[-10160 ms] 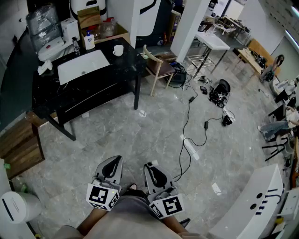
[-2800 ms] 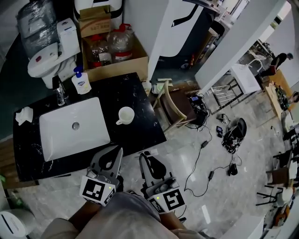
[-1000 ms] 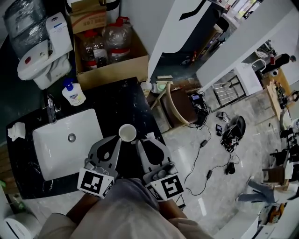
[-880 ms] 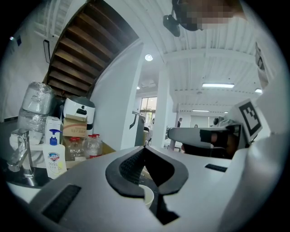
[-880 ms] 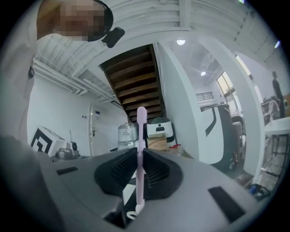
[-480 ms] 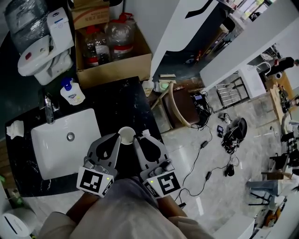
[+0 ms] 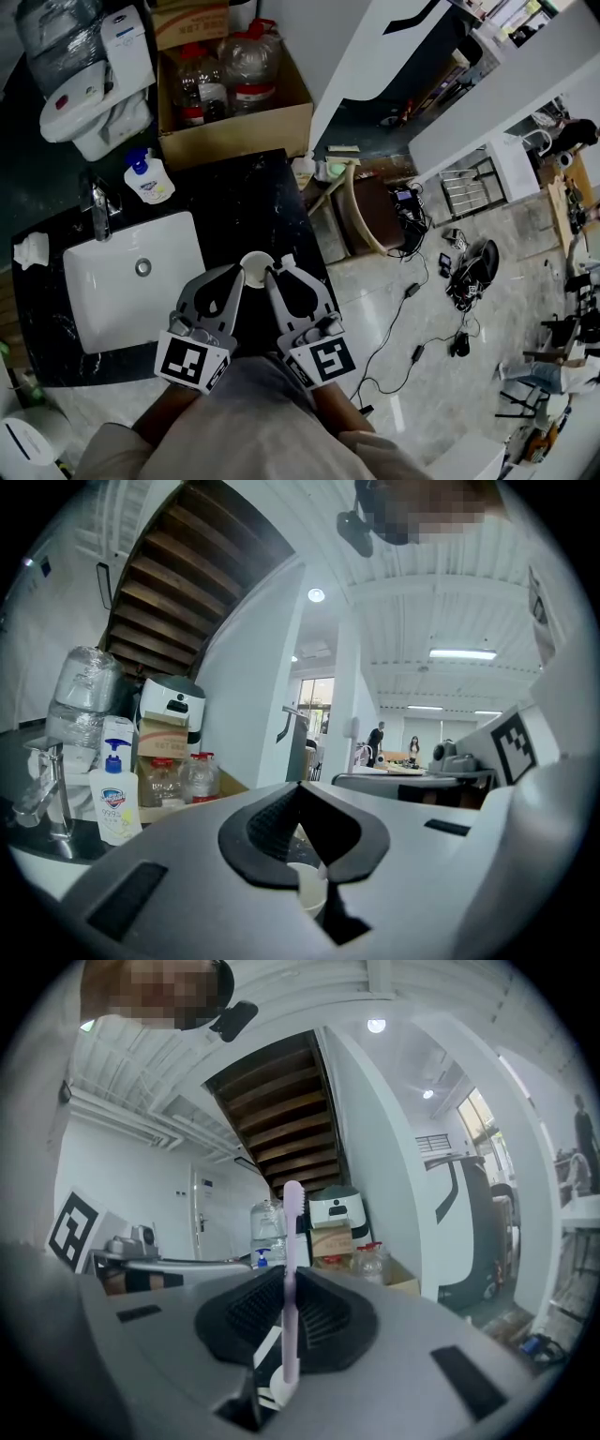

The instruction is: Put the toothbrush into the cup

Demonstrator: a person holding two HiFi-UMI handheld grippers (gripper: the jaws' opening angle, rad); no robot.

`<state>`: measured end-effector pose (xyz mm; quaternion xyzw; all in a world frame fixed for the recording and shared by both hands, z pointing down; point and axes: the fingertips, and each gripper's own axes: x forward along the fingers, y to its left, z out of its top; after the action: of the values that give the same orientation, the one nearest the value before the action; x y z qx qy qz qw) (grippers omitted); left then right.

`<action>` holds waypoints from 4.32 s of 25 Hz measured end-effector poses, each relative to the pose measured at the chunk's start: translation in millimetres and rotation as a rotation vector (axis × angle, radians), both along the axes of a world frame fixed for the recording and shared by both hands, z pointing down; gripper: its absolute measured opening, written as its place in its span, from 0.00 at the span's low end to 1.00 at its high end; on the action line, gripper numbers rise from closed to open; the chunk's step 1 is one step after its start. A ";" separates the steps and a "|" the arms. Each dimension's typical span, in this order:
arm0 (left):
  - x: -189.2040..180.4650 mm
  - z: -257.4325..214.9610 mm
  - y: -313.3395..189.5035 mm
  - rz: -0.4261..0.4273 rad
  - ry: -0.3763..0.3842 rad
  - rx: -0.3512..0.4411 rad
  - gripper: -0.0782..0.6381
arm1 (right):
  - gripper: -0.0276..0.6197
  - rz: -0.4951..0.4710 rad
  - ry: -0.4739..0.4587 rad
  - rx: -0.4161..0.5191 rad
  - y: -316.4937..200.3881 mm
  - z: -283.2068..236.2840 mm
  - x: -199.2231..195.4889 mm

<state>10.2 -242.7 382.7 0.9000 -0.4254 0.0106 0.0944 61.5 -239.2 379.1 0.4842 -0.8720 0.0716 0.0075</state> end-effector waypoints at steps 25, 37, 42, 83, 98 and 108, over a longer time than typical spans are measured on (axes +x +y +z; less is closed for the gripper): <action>-15.3 9.3 10.3 -0.006 -0.010 -0.023 0.12 | 0.12 0.030 0.051 -0.085 -15.5 67.9 -9.9; -17.0 10.3 10.6 -0.005 -0.008 -0.021 0.12 | 0.12 0.036 0.058 -0.104 -19.2 90.2 -12.7; -17.3 10.4 9.4 -0.008 -0.010 -0.025 0.12 | 0.12 0.039 0.061 -0.111 -21.2 94.8 -12.4; -15.1 8.9 7.4 0.004 0.003 -0.023 0.12 | 0.16 0.062 0.082 -0.130 -21.9 101.6 -7.0; -7.4 11.4 16.0 0.040 0.025 -0.035 0.12 | 0.05 0.088 0.077 -0.078 3.5 50.7 -1.9; -6.9 12.0 22.0 0.059 0.034 -0.032 0.12 | 0.05 0.085 0.054 0.006 25.6 15.5 -4.8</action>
<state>3.3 -220.8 394.7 0.9106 -0.3967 0.0049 0.1159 56.7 -213.6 394.7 0.5225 -0.8504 0.0562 0.0265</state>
